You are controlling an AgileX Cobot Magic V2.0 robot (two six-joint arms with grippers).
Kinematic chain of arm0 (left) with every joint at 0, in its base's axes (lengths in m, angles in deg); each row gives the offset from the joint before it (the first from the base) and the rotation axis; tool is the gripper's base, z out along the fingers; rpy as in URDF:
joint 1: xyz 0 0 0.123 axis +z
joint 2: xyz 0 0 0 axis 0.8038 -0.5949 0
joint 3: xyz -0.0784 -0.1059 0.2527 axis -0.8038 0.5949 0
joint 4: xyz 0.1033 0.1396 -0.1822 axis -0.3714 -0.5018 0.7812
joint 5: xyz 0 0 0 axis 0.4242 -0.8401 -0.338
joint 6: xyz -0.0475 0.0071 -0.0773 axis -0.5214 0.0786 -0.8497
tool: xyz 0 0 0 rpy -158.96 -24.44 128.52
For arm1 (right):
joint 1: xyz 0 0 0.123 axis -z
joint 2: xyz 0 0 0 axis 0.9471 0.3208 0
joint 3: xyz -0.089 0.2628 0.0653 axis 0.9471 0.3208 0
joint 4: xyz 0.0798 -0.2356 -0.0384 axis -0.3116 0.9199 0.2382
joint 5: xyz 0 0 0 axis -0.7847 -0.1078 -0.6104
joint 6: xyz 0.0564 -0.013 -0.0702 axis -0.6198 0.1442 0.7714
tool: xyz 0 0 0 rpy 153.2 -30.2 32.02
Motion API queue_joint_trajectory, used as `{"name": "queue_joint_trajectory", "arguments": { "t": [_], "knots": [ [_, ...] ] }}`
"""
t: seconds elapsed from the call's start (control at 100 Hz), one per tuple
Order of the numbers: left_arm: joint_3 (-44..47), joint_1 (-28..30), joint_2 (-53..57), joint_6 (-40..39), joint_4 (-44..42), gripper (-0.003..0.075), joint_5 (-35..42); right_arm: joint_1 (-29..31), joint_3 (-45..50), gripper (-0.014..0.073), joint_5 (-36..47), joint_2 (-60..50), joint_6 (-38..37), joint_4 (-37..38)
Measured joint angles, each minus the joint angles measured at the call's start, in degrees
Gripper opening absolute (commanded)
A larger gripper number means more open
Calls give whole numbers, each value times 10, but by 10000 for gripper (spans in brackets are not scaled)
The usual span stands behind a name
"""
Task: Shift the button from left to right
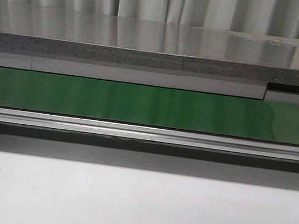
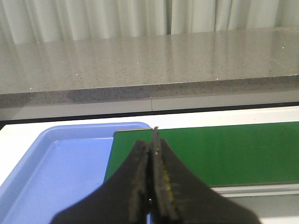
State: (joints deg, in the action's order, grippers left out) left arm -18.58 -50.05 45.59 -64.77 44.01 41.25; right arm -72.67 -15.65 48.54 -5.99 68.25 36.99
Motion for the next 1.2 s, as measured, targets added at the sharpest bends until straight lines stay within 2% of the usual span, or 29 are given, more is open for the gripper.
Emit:
{"name": "queue_joint_trajectory", "arguments": {
  "t": [0.21,0.54,1.2],
  "knots": [
    [0,0,0,0,0,-19,0,-3,36,-68,23,0,0,1],
    [0,0,0,0,0,-19,0,-3,39,-68,62,0,-1,1],
    [0,0,0,0,0,-19,0,-3,39,-68,64,0,-1,1]
  ]
}}
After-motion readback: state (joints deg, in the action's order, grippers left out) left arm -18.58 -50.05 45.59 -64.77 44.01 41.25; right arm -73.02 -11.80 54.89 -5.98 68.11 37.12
